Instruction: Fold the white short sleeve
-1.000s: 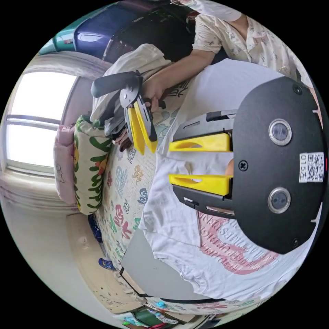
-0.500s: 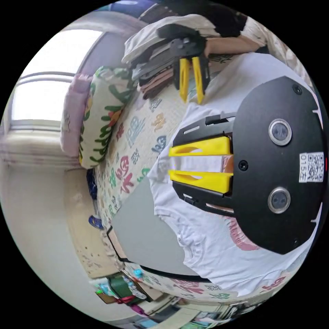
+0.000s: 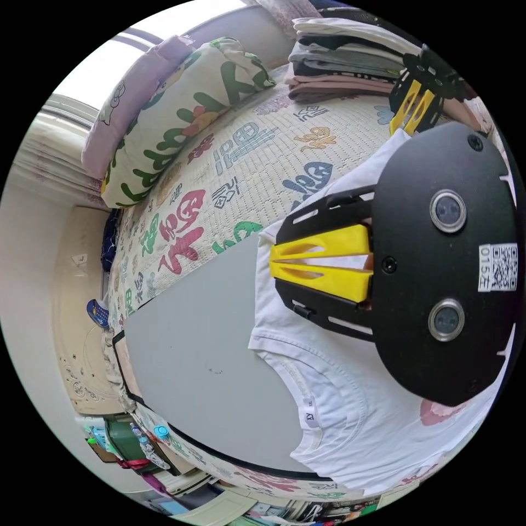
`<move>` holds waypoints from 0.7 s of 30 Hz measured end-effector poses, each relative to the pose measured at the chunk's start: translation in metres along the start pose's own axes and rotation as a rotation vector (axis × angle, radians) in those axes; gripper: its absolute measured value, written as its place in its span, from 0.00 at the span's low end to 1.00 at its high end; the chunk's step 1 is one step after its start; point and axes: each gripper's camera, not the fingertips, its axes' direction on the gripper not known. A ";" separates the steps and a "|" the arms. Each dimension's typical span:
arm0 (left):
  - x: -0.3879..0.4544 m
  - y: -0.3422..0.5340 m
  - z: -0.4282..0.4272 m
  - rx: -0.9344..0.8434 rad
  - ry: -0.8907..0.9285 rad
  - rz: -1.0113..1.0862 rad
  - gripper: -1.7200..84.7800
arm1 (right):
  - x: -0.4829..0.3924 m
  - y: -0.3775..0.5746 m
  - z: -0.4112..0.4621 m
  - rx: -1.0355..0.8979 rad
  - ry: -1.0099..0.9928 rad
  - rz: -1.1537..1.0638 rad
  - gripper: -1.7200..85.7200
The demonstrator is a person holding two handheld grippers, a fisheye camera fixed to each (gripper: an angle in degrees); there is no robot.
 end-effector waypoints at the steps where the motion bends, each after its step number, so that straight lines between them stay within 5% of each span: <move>1: 0.006 0.003 0.002 -0.001 -0.016 0.010 0.02 | 0.001 0.002 -0.001 -0.004 -0.002 0.008 0.04; 6: 0.019 0.026 -0.018 0.077 -0.076 0.034 0.05 | 0.011 0.010 -0.008 -0.004 -0.008 0.035 0.07; 12: -0.012 0.106 -0.087 0.103 0.196 0.133 0.12 | 0.028 0.033 -0.054 0.327 -0.202 0.102 0.12; 21: -0.039 0.202 -0.062 0.021 0.143 0.111 0.14 | -0.003 0.014 -0.028 0.184 -0.249 -0.077 0.13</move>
